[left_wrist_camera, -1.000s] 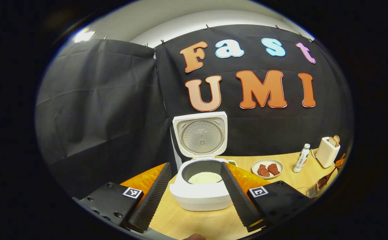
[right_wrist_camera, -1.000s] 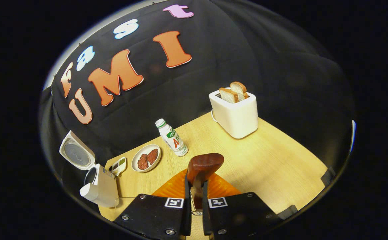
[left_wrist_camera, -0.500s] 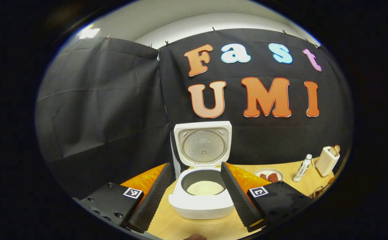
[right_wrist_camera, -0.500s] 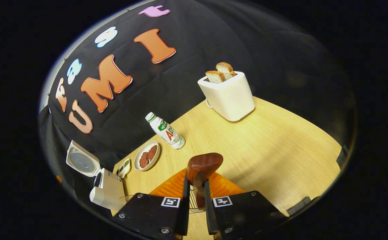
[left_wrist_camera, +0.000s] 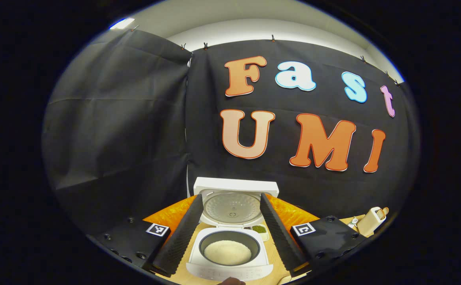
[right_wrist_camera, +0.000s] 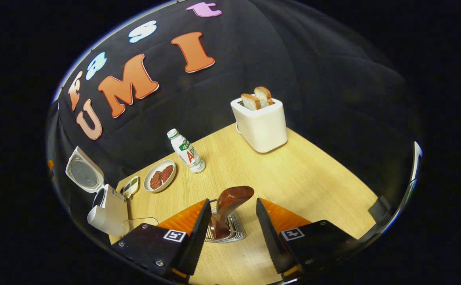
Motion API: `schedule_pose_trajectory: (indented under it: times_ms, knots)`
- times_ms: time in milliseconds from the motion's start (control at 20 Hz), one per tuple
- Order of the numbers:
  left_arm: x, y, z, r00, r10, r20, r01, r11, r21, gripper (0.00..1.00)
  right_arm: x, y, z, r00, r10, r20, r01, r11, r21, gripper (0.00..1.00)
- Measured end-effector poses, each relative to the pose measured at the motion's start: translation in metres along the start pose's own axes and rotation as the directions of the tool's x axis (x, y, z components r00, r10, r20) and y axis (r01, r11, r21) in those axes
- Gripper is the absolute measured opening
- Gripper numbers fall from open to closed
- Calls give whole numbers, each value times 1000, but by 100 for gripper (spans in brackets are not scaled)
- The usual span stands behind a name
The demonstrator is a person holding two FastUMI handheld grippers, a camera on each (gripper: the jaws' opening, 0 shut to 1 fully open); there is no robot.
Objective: Close the left gripper, press the button to open the rice cooker; take a wooden spoon from the chopstick holder with the right hand, scoop a spoonful of rice and pour it into the rice cooker, then put the wooden spoon back into the chopstick holder.
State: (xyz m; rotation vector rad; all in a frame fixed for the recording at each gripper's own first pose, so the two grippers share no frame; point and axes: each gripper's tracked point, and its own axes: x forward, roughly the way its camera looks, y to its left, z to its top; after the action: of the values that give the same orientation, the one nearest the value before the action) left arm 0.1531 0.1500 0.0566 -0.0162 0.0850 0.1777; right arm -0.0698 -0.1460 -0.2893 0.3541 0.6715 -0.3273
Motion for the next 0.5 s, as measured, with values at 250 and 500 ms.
schedule_pose_trajectory:
  times_ms: [250,500]
  knots:
    - [81,-7,13,996,-36,-78,35,999,-14,97,-56,-2,42,991,-42,130,49,997,-52,88]
    - [163,-15,-17,980,-38,-195,38,999,-5,99,-115,-3,77,963,-94,251,116,990,-74,90]
